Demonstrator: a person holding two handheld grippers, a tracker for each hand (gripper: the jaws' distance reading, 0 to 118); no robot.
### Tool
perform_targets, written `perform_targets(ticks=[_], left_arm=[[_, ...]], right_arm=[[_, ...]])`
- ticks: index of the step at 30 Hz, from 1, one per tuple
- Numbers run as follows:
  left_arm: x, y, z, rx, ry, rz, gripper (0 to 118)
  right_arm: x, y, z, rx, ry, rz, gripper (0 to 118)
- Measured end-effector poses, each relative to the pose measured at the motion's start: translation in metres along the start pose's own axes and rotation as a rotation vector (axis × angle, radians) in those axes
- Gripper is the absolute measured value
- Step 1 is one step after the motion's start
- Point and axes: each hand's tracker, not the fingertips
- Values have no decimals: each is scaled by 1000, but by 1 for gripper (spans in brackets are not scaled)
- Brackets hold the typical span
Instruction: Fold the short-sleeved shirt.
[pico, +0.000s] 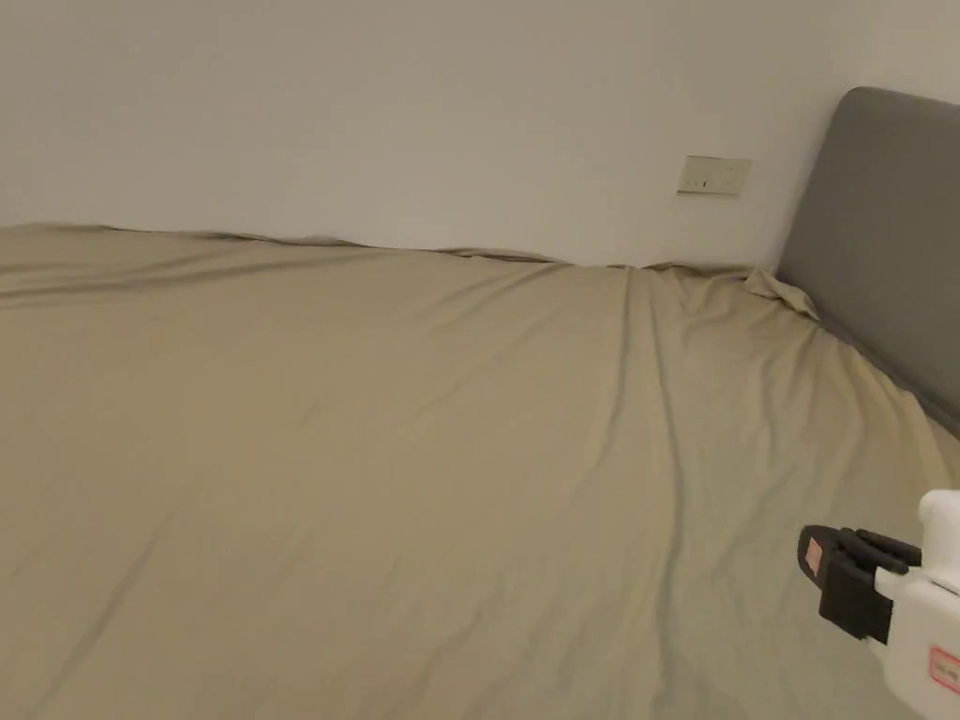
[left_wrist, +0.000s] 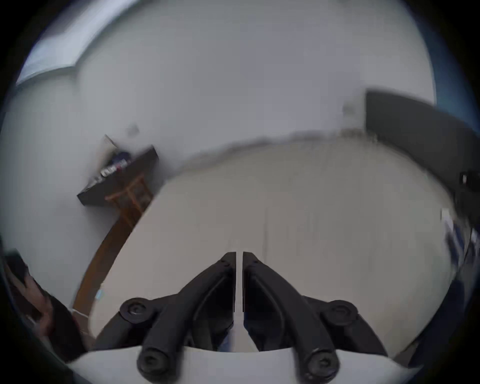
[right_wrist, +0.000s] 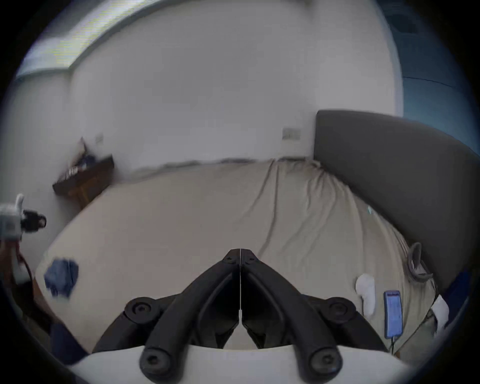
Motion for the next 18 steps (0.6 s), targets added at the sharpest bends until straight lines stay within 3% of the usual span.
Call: perform_targets(ticks=[2, 3, 6, 7, 13, 18], left_arm=[[17, 7, 17, 93, -79, 178, 3], [33, 4, 22, 33, -172, 400, 3], [60, 18, 29, 88, -129, 362, 3], [62, 34, 35, 249, -25, 115, 3], [68, 49, 37, 286, -34, 136, 3], [62, 52, 50, 296, -7, 165, 3]], right_arm=[[-9, 23, 5, 79, -36, 16, 2], [-14, 34, 7, 117, -57, 34, 2], [-33, 53, 14, 174, -42, 67, 2], [-37, 57, 17, 184, -28, 65, 2], [-53, 59, 33, 219, 6, 80, 3], [-45, 60, 40, 240, 11, 87, 3]])
